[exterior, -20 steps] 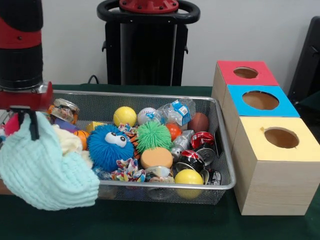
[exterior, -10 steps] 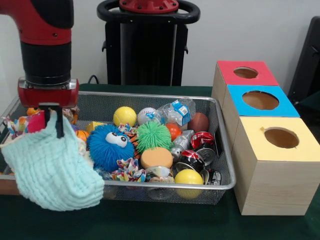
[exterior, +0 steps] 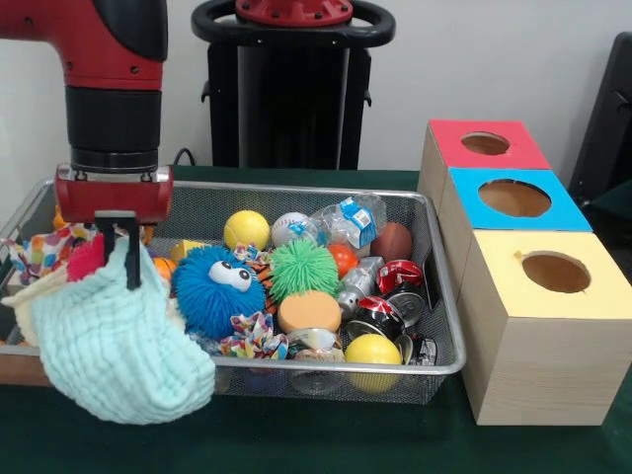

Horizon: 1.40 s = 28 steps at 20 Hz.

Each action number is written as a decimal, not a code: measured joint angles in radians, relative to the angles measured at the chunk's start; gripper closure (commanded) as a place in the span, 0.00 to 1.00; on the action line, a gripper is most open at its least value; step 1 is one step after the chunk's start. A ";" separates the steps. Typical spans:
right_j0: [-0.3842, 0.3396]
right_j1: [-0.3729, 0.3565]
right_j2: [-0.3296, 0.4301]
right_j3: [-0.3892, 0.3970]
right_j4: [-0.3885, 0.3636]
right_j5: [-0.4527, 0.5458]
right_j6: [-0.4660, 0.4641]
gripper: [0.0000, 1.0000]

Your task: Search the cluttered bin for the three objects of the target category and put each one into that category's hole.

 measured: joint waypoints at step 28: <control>0.101 -0.074 -0.030 0.075 0.022 -0.052 0.002 0.00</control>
